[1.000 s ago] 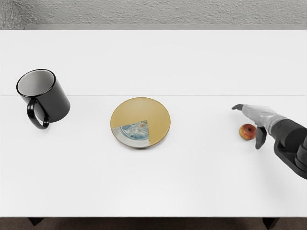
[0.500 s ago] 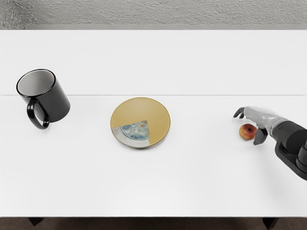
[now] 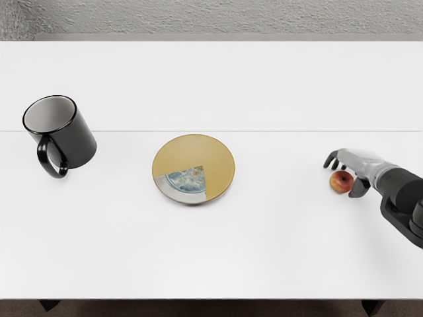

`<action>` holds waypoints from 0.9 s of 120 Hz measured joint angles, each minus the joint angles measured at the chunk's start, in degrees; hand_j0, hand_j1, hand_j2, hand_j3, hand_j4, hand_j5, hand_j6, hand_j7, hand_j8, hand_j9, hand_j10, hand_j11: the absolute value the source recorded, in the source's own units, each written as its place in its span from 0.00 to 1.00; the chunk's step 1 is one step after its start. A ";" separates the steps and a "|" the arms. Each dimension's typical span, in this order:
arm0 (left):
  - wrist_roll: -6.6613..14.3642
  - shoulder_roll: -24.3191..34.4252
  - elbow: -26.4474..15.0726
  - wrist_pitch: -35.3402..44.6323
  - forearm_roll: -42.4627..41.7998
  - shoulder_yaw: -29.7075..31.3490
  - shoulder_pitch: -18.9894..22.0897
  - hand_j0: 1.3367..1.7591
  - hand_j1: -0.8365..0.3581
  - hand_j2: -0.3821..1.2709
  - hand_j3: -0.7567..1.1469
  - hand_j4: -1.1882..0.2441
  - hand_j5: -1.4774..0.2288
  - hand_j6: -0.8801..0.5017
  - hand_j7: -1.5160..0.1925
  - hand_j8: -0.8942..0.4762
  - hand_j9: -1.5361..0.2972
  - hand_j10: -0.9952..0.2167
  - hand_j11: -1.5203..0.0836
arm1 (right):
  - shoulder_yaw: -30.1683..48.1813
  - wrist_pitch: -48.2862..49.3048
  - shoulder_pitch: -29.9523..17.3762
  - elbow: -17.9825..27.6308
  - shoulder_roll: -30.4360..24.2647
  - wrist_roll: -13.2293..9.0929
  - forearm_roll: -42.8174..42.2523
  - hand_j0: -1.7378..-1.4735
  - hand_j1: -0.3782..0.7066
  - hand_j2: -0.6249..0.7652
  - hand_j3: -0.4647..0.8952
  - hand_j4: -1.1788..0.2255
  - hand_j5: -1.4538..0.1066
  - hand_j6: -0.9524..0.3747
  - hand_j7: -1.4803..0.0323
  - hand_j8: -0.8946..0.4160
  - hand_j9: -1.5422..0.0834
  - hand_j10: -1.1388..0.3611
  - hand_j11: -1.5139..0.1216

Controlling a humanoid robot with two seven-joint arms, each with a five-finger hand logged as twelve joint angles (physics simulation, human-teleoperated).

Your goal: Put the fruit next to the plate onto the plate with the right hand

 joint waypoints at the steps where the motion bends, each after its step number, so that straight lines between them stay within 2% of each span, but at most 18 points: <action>1: 0.00 0.00 0.00 0.00 0.00 0.00 0.00 0.76 0.98 0.23 0.40 0.82 0.86 0.63 0.88 0.65 0.83 0.81 0.94 | 0.00 0.00 -0.01 0.00 0.00 0.00 0.00 0.30 0.49 0.39 0.34 0.53 0.58 0.39 0.62 0.36 0.61 0.47 0.59; 22: 0.00 0.00 0.00 0.00 0.00 0.00 0.00 0.76 0.98 0.23 0.40 0.82 0.86 0.63 0.88 0.65 0.83 0.81 0.94 | 0.00 -0.01 -0.13 0.00 0.02 0.00 0.01 0.30 0.55 0.40 0.34 0.49 0.53 0.35 0.56 0.31 0.56 0.44 0.54; 32: 0.00 0.00 0.00 0.00 0.00 0.00 0.00 0.76 0.98 0.23 0.40 0.82 0.86 0.63 0.88 0.65 0.83 0.81 0.94 | 0.01 0.00 -0.23 0.00 0.03 -0.01 -0.02 0.31 0.57 0.42 0.34 0.47 0.50 0.36 0.54 0.29 0.54 0.41 0.52; 52: 0.00 0.00 0.00 0.00 0.01 -0.01 0.00 0.76 0.98 0.23 0.40 0.82 0.86 0.63 0.88 0.65 0.83 0.81 0.94 | 0.05 0.11 -0.36 0.03 0.04 -0.04 0.09 0.33 0.59 0.43 0.34 0.41 0.44 0.40 0.47 0.34 0.47 0.36 0.45; 60: 0.00 0.00 0.00 0.00 0.00 -0.01 0.00 0.76 0.98 0.23 0.40 0.82 0.86 0.63 0.88 0.65 0.83 0.81 0.94 | 0.08 0.12 -0.34 0.02 0.04 -0.05 0.69 0.34 0.61 0.49 0.34 0.41 0.41 0.42 0.43 0.35 0.44 0.34 0.42; 78: 0.00 0.00 0.00 0.00 0.00 -0.01 0.00 0.76 0.98 0.23 0.40 0.82 0.86 0.63 0.88 0.65 0.83 0.81 0.94 | 0.10 0.15 -0.34 0.01 0.04 -0.10 1.24 0.35 0.62 0.51 0.34 0.43 0.34 0.44 0.37 0.38 0.37 0.29 0.36; 88: 0.00 0.00 0.00 0.00 0.00 -0.01 0.00 0.76 0.98 0.23 0.40 0.82 0.86 0.63 0.88 0.65 0.83 0.81 0.94 | 0.11 0.13 -0.33 -0.01 0.03 -0.07 1.53 0.35 0.62 0.58 0.34 0.39 0.32 0.42 0.34 0.35 0.35 0.27 0.33; 96: 0.00 0.00 0.00 0.00 0.00 -0.01 0.00 0.76 0.98 0.23 0.40 0.82 0.86 0.63 0.88 0.65 0.83 0.81 0.94 | 0.12 0.15 -0.30 -0.04 0.03 -0.05 1.70 0.36 0.60 0.57 0.34 0.38 0.30 0.41 0.33 0.34 0.34 0.26 0.32; 103: 0.00 0.00 0.00 0.00 0.00 -0.01 0.00 0.76 0.98 0.23 0.40 0.82 0.86 0.63 0.88 0.65 0.83 0.81 0.94 | 0.35 0.19 -0.21 -0.11 0.06 -0.03 2.03 0.35 0.61 0.62 0.34 0.36 0.29 0.40 0.32 0.33 0.32 0.25 0.30; 108: 0.00 0.00 0.00 0.00 0.00 0.00 0.00 0.76 0.98 0.23 0.40 0.82 0.86 0.63 0.88 0.65 0.83 0.81 0.94 | 0.78 0.31 -0.16 -0.16 0.11 -0.02 2.46 0.35 0.60 0.62 0.34 0.36 0.28 0.40 0.31 0.33 0.31 0.25 0.29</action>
